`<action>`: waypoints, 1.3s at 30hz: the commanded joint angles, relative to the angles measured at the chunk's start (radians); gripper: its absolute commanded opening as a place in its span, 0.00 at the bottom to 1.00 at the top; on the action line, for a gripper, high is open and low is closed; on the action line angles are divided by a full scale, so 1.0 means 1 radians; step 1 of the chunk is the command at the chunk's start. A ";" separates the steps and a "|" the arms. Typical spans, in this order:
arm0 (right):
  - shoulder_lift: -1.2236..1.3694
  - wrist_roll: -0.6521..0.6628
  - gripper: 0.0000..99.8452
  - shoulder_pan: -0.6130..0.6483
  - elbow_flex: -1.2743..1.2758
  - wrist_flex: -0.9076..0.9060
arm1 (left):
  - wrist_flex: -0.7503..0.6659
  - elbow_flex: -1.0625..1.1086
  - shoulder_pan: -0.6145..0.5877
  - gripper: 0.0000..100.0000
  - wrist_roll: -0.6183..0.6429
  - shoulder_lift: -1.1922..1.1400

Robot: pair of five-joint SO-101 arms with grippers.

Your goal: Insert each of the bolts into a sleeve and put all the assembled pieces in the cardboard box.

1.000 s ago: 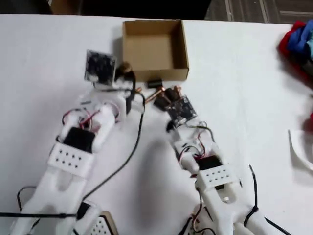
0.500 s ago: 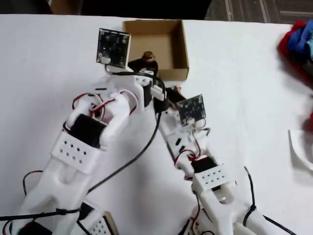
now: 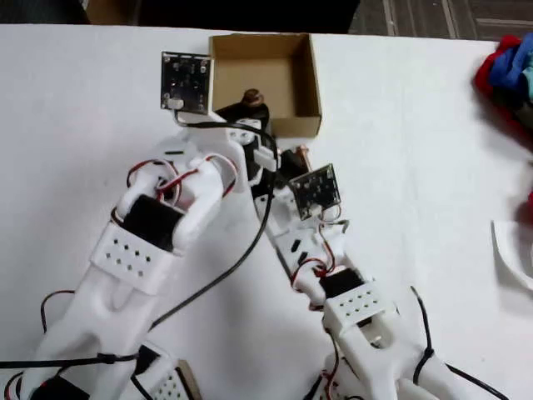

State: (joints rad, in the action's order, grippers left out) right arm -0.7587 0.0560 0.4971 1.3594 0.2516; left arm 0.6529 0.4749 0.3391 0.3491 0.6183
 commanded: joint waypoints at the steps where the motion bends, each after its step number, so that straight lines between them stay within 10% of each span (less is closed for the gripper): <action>1: -0.036 -0.008 0.02 0.001 -0.060 0.022 | -0.040 -0.007 0.011 0.03 0.006 -0.002; 34: -0.283 -0.008 0.02 -0.081 -0.069 -0.150 | 0.114 -0.018 0.153 0.03 -0.066 -0.091; 39: -0.283 -0.008 0.02 -0.081 -0.069 -0.150 | 0.118 -0.019 0.153 0.18 -0.091 -0.089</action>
State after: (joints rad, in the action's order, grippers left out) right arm -1.0088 0.0545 0.4342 1.3579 0.0982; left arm 0.7633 0.4733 0.4634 0.2938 0.5201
